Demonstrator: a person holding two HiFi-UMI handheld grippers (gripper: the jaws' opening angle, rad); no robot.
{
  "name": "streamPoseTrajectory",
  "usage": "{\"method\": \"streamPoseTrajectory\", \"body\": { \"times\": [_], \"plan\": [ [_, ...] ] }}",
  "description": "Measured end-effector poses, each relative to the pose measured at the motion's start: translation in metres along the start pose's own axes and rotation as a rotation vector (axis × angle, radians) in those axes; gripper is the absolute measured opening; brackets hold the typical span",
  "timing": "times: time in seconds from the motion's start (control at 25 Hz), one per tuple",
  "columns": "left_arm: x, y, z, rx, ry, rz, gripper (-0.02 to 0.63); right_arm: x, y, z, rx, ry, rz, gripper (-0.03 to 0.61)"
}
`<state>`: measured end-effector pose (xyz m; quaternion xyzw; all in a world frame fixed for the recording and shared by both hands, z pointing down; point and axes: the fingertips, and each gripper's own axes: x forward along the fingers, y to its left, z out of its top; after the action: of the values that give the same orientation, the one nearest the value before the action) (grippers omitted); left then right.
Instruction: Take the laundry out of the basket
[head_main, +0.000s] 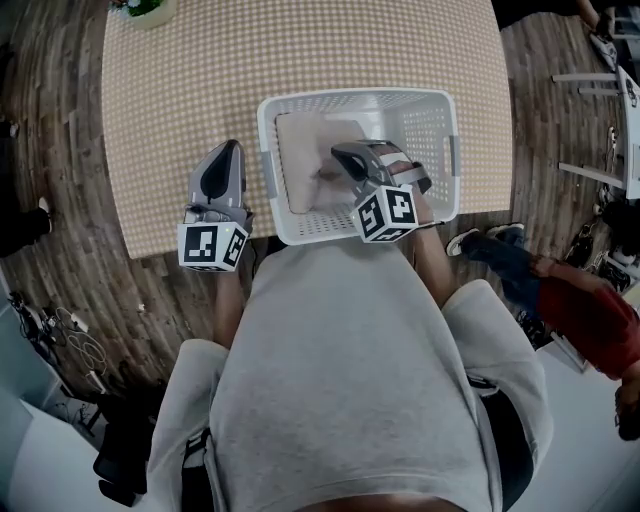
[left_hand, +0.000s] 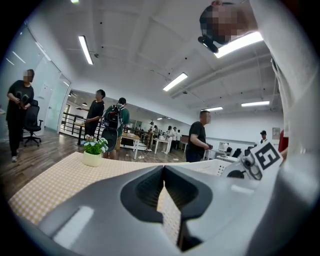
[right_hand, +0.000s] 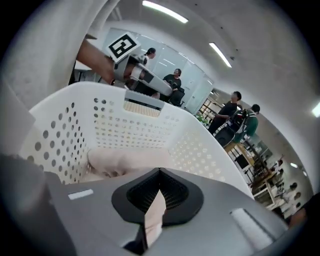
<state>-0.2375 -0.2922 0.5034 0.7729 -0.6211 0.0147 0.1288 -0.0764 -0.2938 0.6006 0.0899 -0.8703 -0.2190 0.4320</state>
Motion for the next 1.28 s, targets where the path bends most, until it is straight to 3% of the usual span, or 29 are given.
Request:
{"method": "streamPoseTrajectory", "body": {
  "times": [0.2, 0.24, 0.32, 0.36, 0.4, 0.64, 0.84, 1.0, 1.16, 1.24, 1.28],
  "plan": [
    [-0.003, 0.003, -0.001, -0.003, -0.007, 0.012, 0.011, 0.005, 0.011, -0.005, 0.049, 0.020, 0.061, 0.002],
    [-0.003, 0.004, -0.002, -0.005, -0.009, 0.014, 0.011, 0.006, 0.015, -0.008, 0.070, 0.034, 0.091, 0.029],
    [-0.003, 0.004, -0.001, -0.008, -0.012, 0.016, 0.011, 0.013, 0.024, -0.017, 0.124, 0.083, 0.180, 0.385],
    [-0.003, 0.003, 0.000, -0.010, -0.014, 0.015, 0.011, 0.018, 0.029, -0.023, 0.135, 0.111, 0.223, 0.486],
    [-0.003, 0.002, 0.000, -0.012, -0.014, 0.015, 0.011, 0.023, 0.035, -0.029, 0.129, 0.137, 0.261, 0.530],
    [-0.007, 0.004, -0.003, -0.008, -0.010, 0.024, 0.011, 0.066, 0.057, -0.053, 0.108, 0.243, 0.403, 0.589],
    [-0.014, 0.013, -0.002, -0.018, -0.011, 0.055, 0.011, 0.104, 0.064, -0.073, 0.050, 0.328, 0.440, 0.594],
    [-0.015, 0.018, -0.003, -0.021, -0.009, 0.066, 0.011, 0.121, 0.081, -0.080, 0.083, 0.342, 0.550, 0.588],
    [-0.011, 0.016, 0.000, -0.025, -0.016, 0.056, 0.011, 0.118, 0.080, -0.078, 0.090, 0.342, 0.550, 0.588],
    [-0.009, 0.015, 0.000, -0.025, -0.019, 0.049, 0.011, 0.115, 0.079, -0.076, 0.081, 0.352, 0.548, 0.559],
    [-0.008, 0.015, 0.001, -0.027, -0.020, 0.048, 0.011, 0.113, 0.079, -0.073, 0.072, 0.354, 0.549, 0.505]
  ]
}}
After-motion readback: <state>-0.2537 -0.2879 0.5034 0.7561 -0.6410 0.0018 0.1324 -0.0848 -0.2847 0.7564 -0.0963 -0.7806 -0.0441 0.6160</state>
